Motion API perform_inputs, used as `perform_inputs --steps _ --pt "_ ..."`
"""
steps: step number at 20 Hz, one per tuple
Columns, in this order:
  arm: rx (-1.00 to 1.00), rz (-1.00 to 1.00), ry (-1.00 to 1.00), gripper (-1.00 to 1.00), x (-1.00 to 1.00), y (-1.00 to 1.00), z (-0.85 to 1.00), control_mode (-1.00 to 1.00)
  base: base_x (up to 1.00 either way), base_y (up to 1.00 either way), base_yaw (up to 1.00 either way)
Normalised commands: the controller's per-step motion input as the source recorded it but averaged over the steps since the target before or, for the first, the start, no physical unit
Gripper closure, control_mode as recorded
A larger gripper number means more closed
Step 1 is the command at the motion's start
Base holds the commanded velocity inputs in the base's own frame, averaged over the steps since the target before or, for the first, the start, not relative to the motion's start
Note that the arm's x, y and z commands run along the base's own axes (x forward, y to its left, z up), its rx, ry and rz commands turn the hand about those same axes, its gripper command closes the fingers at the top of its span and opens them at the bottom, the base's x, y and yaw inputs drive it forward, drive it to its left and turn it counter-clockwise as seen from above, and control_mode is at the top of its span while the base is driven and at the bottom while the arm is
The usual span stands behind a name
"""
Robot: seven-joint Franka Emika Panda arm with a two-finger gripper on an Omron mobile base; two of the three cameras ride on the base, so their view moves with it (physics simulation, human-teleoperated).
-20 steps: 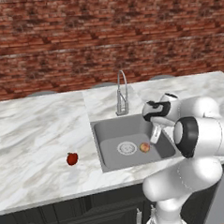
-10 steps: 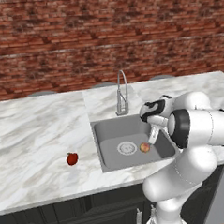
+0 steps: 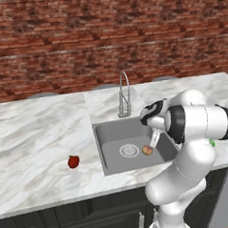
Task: Remove the peach and bell pepper from the sink. Then move the bowl and cup from the counter to the sink for washing.
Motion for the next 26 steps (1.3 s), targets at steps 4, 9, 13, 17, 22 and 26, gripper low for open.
perform_inputs --steps 4,9,13,17,22,26 --pt "0.00 0.00 0.00 -1.00 0.08 0.00 -0.16 -1.00 0.00 0.00 0.00" --pt "0.00 0.00 0.00 -1.00 0.05 0.00 -0.17 -1.00 0.00 0.00 0.00" --pt "-0.02 0.00 -0.01 -1.00 0.08 0.00 -0.16 -1.00 0.00 0.00 0.00" --pt "-0.04 0.00 -0.03 -1.00 0.08 0.00 -0.16 -1.00 0.00 0.00 0.00" --pt "-0.05 0.00 -0.04 -1.00 0.08 0.00 -0.12 -1.00 0.00 0.00 0.00" --pt "-0.06 0.00 -0.05 -1.00 0.08 0.00 -0.09 -1.00 0.00 0.00 0.00"
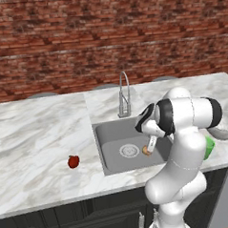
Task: Remove the peach and bell pepper from the sink. Then move the bowl and cup from the counter to the sink for washing.
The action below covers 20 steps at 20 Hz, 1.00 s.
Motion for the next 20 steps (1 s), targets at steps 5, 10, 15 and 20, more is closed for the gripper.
perform_inputs --steps 5,10,15,20 --pt "-0.05 0.00 -0.05 -1.00 0.05 0.00 -0.06 -1.00 0.00 0.00 0.00" --pt "-0.04 0.00 -0.02 -1.00 0.03 0.00 -0.07 -1.00 0.00 0.00 0.00" --pt "-0.04 0.00 -0.03 -1.00 0.05 0.00 -0.07 -1.00 0.00 0.00 0.00" --pt "-0.03 0.00 -0.02 -1.00 0.07 0.00 -0.08 -1.00 0.00 0.00 0.00"
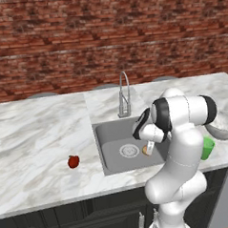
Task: Remove the peach and bell pepper from the sink. Then move the bowl and cup from the counter to the sink for washing.
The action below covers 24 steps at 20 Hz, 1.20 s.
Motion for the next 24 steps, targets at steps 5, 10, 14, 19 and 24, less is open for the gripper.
perform_inputs --steps 5,10,14,19,24 --pt "-0.03 0.00 0.00 -1.00 0.12 0.00 -0.07 -1.00 0.00 0.00 0.00" --pt "-0.02 0.00 0.00 -1.00 0.15 0.00 -0.09 -1.00 0.00 0.00 0.00" --pt "-0.02 0.00 0.00 -1.00 0.19 0.00 -0.09 -1.00 0.00 0.00 0.00" --pt "-0.01 0.00 0.00 -1.00 0.10 0.00 -0.13 -1.00 0.00 0.00 0.00" --pt "-0.03 0.00 0.00 -1.00 0.00 -0.05 -0.14 -1.00 0.00 0.00 0.00"
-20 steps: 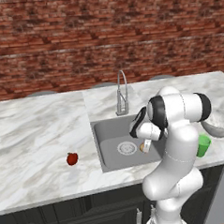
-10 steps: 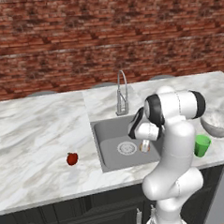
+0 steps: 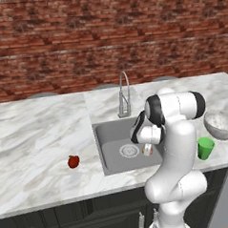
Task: Remove the peach and bell pepper from the sink. Then move the bowl and cup from the counter to the sink for washing.
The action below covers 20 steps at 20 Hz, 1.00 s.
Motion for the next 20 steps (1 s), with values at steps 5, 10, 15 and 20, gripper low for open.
perform_inputs --steps 5,10,15,20 --pt "-0.01 0.00 0.00 -1.00 0.00 -0.04 -0.09 -1.00 0.00 0.00 0.00" --pt "0.00 0.00 0.00 -1.00 0.02 0.00 -0.09 -1.00 0.00 0.00 0.00" --pt "0.00 0.00 0.00 -1.00 0.07 -0.01 -0.09 -1.00 0.00 0.00 0.00" --pt "-0.02 0.00 0.01 -1.00 0.11 -0.03 -0.11 -1.00 0.00 0.00 0.00"
